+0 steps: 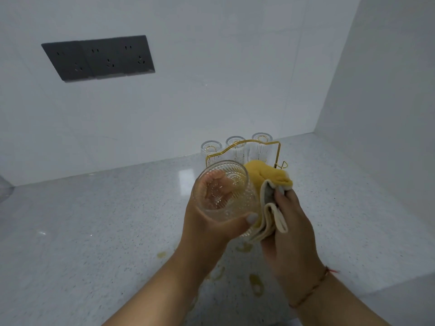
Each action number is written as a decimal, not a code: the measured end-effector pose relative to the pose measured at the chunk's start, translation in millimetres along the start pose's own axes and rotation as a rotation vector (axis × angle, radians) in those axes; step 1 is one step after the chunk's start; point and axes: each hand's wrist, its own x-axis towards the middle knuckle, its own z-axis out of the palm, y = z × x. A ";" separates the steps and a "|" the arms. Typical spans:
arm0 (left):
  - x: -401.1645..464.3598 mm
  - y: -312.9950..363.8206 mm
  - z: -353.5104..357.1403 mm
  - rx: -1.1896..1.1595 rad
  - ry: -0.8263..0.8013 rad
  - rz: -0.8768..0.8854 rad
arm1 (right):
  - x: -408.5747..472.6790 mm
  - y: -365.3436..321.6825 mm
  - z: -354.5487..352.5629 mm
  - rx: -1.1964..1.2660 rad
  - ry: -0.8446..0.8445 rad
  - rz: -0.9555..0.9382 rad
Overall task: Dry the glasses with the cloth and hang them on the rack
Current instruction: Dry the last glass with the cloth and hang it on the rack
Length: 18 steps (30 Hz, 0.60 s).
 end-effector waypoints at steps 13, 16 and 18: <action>7.8 -11.6 10.0 -0.012 0.070 -0.053 | -4.9 13.4 -6.5 -0.187 -0.003 -0.091; 13.3 -18.7 7.2 -0.063 0.111 -0.117 | -9.4 11.1 -3.4 -0.324 -0.032 -0.174; 14.9 -19.5 7.1 -0.115 0.068 -0.173 | -5.3 5.8 -6.7 -0.368 -0.061 -0.218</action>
